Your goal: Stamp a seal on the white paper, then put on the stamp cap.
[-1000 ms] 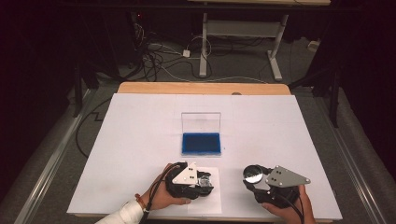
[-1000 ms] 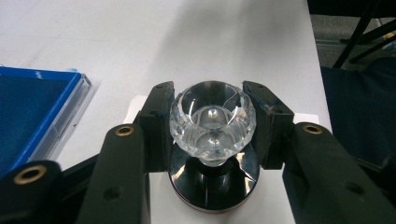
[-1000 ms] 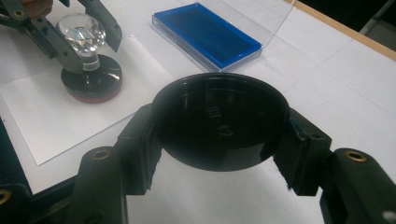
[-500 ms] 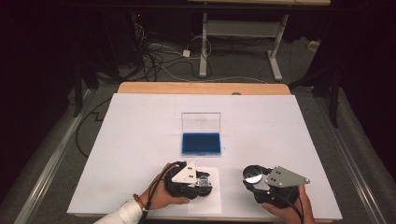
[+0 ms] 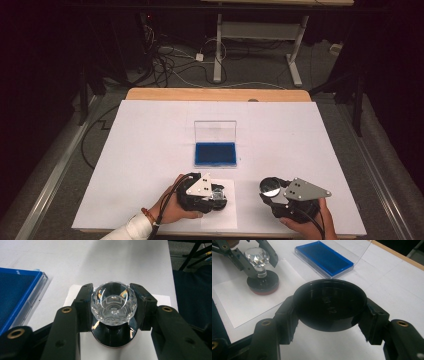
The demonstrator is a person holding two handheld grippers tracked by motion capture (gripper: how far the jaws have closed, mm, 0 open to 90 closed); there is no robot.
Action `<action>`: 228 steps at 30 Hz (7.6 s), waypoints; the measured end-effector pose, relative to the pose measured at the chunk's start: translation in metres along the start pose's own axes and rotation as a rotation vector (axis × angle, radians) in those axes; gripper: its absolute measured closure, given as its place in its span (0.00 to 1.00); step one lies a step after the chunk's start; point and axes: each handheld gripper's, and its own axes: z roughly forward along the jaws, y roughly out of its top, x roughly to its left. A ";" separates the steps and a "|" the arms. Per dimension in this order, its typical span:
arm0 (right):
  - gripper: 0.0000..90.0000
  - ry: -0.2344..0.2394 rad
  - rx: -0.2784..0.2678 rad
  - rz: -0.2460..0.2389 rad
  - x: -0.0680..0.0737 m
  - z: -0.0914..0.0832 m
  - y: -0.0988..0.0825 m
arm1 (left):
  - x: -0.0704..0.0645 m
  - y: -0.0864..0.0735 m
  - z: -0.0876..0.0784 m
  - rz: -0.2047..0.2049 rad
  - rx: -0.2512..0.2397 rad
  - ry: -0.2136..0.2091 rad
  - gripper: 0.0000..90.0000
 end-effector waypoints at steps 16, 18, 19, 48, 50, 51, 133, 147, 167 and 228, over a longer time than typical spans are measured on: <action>0.43 -0.003 0.000 -0.005 0.000 0.000 0.001 | 0.002 -0.003 0.002 -0.032 -0.018 -0.016 0.61; 0.43 -0.004 0.000 -0.004 0.000 0.000 0.000 | 0.001 -0.003 0.002 -0.031 -0.014 -0.013 0.61; 0.43 -0.004 0.001 -0.003 0.000 0.000 0.000 | 0.001 -0.002 0.002 -0.028 -0.012 -0.012 0.61; 0.43 -0.009 -0.001 -0.005 -0.002 -0.001 0.000 | 0.001 -0.004 0.003 -0.038 -0.015 -0.015 0.60; 0.43 -0.008 -0.001 -0.006 -0.002 -0.001 0.000 | 0.000 -0.004 0.003 -0.040 -0.015 -0.010 0.60; 0.43 -0.008 -0.001 -0.005 -0.002 -0.001 0.000 | 0.000 -0.003 0.003 -0.037 -0.009 -0.007 0.60; 0.44 0.070 -0.009 0.009 -0.003 0.023 0.010 | 0.030 -0.005 -0.121 -0.172 -0.302 0.245 0.60; 0.43 0.151 -0.024 -0.034 0.017 0.050 0.037 | 0.027 0.002 -0.117 -0.171 -0.321 0.226 0.60; 0.44 0.202 -0.026 -0.081 0.034 0.072 0.053 | 0.026 0.005 -0.114 -0.178 -0.340 0.206 0.60; 0.44 0.303 -0.108 0.016 0.053 0.093 0.076 | 0.019 0.014 -0.069 -0.163 -0.409 0.061 0.60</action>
